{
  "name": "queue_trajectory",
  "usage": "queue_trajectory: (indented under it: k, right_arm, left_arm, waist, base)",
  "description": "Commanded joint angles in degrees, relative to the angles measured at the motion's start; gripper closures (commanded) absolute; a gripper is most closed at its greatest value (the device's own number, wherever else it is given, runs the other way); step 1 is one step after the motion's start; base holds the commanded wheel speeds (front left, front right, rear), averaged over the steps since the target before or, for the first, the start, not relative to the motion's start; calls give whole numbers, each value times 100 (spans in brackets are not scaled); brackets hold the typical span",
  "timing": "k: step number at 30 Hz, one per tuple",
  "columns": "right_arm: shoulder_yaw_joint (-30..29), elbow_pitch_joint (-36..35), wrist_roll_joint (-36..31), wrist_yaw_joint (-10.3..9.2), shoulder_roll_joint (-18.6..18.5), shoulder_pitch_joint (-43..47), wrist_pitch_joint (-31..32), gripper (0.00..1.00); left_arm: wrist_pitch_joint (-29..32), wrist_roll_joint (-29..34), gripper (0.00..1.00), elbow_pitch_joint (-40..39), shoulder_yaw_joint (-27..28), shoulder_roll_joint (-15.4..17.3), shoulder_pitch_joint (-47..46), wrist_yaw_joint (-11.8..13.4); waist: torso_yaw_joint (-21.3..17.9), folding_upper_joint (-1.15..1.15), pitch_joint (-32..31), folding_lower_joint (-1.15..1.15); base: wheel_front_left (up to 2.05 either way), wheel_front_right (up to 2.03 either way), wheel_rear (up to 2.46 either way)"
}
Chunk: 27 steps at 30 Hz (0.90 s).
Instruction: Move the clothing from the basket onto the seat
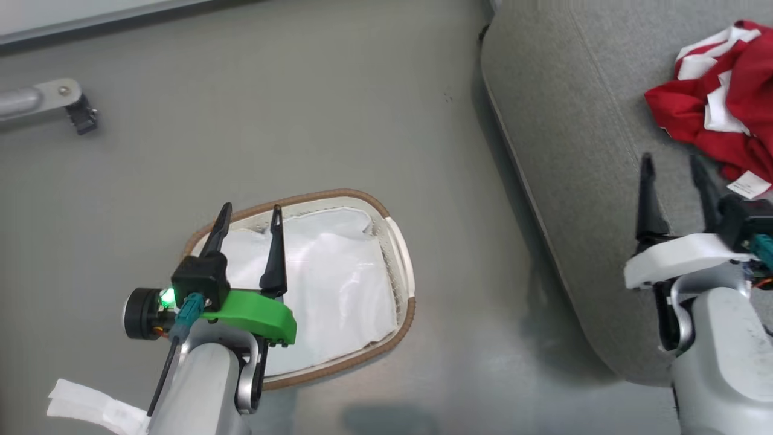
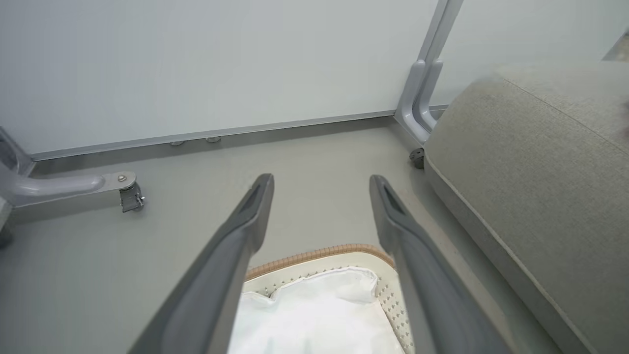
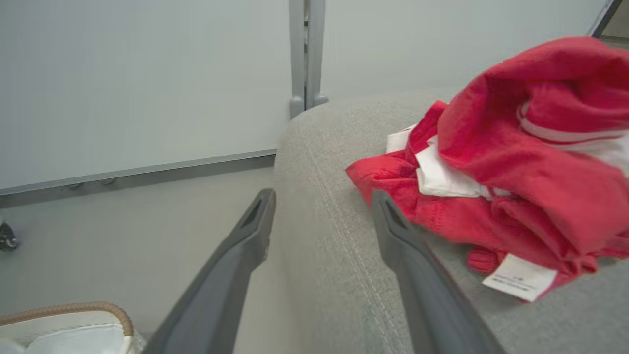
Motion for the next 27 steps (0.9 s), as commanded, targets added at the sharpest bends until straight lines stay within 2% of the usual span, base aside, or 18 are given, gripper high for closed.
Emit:
queue_trajectory:
  k: [1, 6, 16, 27]
  right_arm:
    - [118, 3, -13, -6, 27, 13, -2, 0]
    - [644, 42, -65, -6, 87, -105, -2, 0]
    - [1214, 186, 143, -6, 120, 119, -2, 0]
    - [1514, 273, 194, -6, 126, 681, -2, 0]
  left_arm:
    - [4, -56, 0, -3, 51, 27, 125, 45]
    - [4, -89, 0, -7, 249, 26, 270, 171]
    - [4, -121, 0, -105, 464, 26, 620, 351]
    - [4, -290, 0, -212, 651, 25, 1229, 248]
  waist:
    - [296, 0, -274, 0]
    - [512, 0, -464, 0]
    - [795, 0, -884, 0]
    - [892, 0, -1403, 0]
  base:
    - [0, 0, 0]
    - [0, 0, 0]
    - [0, 0, 0]
    - [0, 0, 0]
